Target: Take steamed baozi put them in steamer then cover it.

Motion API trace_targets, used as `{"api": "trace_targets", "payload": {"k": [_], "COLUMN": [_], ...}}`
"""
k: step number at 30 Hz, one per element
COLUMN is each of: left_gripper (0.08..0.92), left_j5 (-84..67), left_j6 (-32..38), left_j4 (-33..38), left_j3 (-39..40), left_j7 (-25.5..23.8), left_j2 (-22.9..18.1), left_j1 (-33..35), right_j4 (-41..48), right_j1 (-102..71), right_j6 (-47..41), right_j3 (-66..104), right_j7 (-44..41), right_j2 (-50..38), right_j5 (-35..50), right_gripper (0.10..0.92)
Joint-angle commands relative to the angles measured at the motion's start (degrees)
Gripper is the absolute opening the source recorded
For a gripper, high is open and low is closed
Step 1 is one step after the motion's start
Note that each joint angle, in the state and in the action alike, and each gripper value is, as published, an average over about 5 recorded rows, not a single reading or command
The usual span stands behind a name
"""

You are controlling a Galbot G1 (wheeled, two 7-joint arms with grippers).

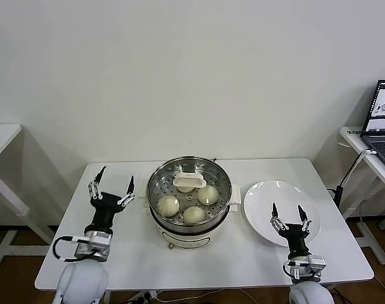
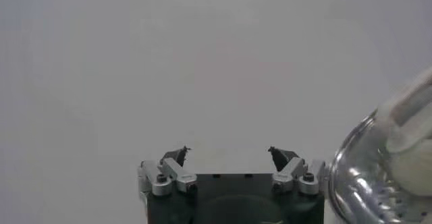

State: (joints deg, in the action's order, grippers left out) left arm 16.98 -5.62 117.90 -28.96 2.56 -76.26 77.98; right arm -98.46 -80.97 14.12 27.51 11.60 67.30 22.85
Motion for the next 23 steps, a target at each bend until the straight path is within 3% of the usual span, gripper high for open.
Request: {"api": "trace_targets", "payload": {"k": [1, 23], "left_gripper": [0.823, 0.823], "left_j5": [-20.32, -16.13], "left_j6": [14.22, 16.87], "left_j4": [-8.3, -8.97], "left_j3": [-7.98, -7.27], "left_j7": [-0.55, -1.18], "left_j2": [0.07, -0.23], "left_j1": [5.04, 6.41], "right_j4": [-1.91, -2.57], "right_j1": [-1.45, -1.63], "right_j6": [-0.9, -0.7], "right_j3": [0.87, 0.05], "right_j7": [-0.59, 0.25], "right_j2": [0.4, 0.92], "right_j5": [1.95, 1.3], "right_gripper": [0.823, 0.823]}}
